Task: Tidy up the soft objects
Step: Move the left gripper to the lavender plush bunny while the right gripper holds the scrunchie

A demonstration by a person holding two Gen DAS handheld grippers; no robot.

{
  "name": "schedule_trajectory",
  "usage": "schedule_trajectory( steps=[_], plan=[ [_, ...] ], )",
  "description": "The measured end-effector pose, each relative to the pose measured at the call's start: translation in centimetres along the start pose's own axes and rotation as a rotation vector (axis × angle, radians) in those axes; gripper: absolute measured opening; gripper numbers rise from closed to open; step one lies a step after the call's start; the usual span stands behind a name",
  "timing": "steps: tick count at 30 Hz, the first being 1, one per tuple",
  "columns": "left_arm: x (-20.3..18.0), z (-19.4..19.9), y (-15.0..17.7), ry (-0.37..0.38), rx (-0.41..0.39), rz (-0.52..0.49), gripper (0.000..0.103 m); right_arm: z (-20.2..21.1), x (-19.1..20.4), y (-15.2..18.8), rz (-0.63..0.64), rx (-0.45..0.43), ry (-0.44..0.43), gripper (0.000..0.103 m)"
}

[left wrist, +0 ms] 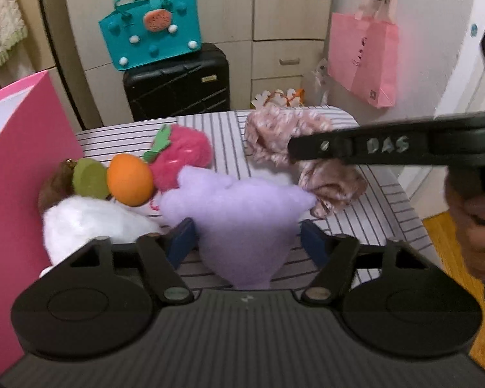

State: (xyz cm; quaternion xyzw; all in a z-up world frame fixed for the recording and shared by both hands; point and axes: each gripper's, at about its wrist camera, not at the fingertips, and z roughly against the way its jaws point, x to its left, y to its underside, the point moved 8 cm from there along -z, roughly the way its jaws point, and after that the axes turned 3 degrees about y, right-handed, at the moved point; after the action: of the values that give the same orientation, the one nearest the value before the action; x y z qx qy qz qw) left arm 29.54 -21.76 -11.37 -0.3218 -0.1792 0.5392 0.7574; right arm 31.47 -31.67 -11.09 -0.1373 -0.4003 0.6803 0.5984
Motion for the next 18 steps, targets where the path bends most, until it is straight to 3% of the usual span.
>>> schedule_trajectory(
  steps=[5, 10, 18],
  plan=[
    [0.3, 0.5, 0.4, 0.039, -0.040, 0.011, 0.055, -0.6, 0.9, 1.4, 0.010, 0.046, -0.031, 0.023],
    [0.0, 1.3, 1.4, 0.105, -0.051, -0.001, 0.052, 0.4, 1.0, 3.1, -0.021, 0.074, -0.045, 0.023],
    [-0.8, 3.5, 3.6, 0.221, 0.010, 0.005, 0.055, 3.1, 1.4, 6.0, -0.149, 0.131, -0.106, 0.023]
  ],
)
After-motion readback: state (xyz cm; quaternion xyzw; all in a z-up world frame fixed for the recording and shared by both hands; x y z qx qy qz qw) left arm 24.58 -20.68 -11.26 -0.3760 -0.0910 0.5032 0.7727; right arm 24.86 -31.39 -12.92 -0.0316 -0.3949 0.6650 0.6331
